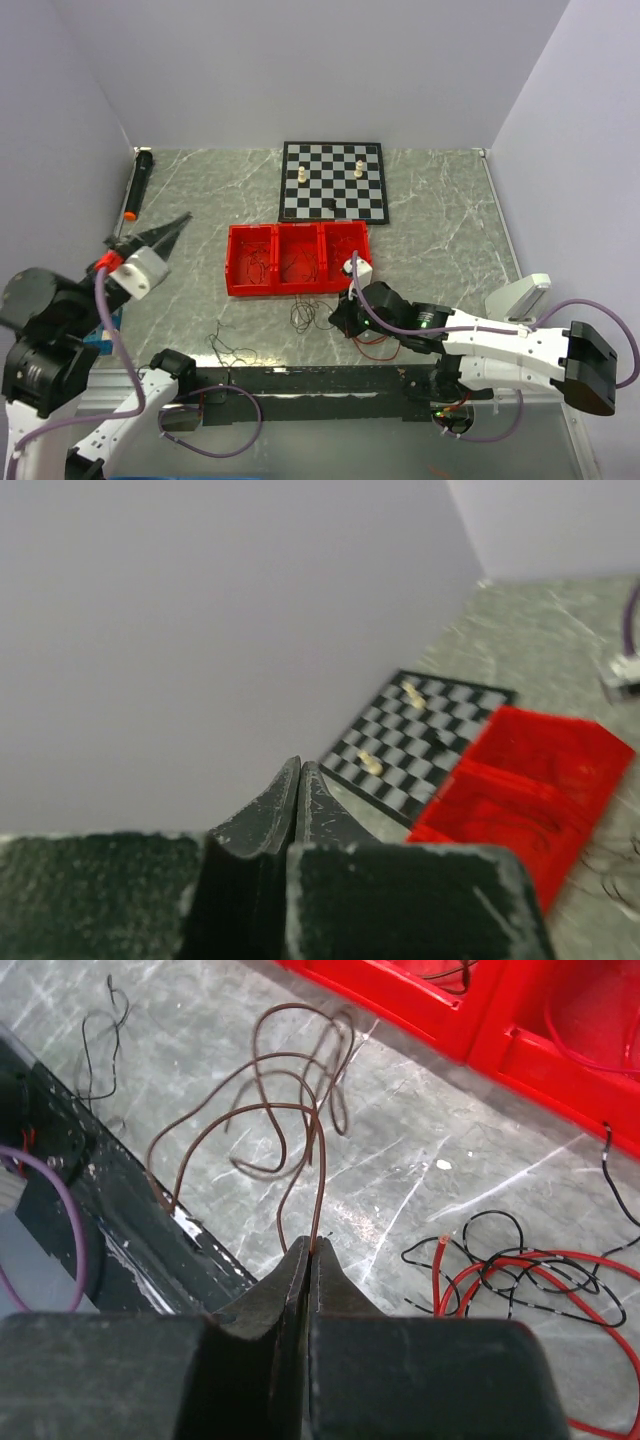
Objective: Untangle the cables
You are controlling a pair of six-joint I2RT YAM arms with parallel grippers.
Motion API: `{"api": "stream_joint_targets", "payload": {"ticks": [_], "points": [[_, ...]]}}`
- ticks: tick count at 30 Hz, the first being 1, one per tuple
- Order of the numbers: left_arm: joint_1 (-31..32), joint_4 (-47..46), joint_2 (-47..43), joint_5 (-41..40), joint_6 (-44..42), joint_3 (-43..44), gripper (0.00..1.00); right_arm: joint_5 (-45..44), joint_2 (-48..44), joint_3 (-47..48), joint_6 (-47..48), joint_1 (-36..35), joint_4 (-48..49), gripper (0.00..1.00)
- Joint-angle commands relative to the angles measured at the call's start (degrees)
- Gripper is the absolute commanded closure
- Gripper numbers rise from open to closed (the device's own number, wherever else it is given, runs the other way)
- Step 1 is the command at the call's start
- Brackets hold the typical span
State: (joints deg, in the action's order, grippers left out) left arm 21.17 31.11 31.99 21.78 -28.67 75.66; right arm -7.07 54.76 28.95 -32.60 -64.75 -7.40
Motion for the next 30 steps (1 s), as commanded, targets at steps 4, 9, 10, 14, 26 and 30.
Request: {"api": "stream_joint_targets", "payload": {"ticks": [4,9,10,14,26,30], "points": [[-0.4,13.6,1.0,9.9,-10.4,-7.7,0.90,1.5,1.0,0.6,2.5,-0.6,3.2,1.00],[-0.3,24.4,2.3,13.9,-24.0,-16.1,0.59,2.3,1.0,-1.0,1.9,-0.7,4.1,1.00],[-0.3,25.9,3.0,13.9,-26.7,-17.9,0.55,2.5,1.2,-1.2,1.8,-0.9,4.1,1.00],[-0.3,33.6,8.0,15.7,-37.3,-20.6,0.42,3.6,3.0,-2.1,1.2,-1.5,6.0,1.00],[5.1,37.9,23.1,14.0,-59.3,-31.0,0.40,2.9,8.0,-2.6,1.0,-3.5,9.4,1.00],[9.1,31.8,27.4,15.0,-54.1,-32.7,0.44,2.2,8.7,-2.6,0.8,-3.5,9.6,1.00]]}}
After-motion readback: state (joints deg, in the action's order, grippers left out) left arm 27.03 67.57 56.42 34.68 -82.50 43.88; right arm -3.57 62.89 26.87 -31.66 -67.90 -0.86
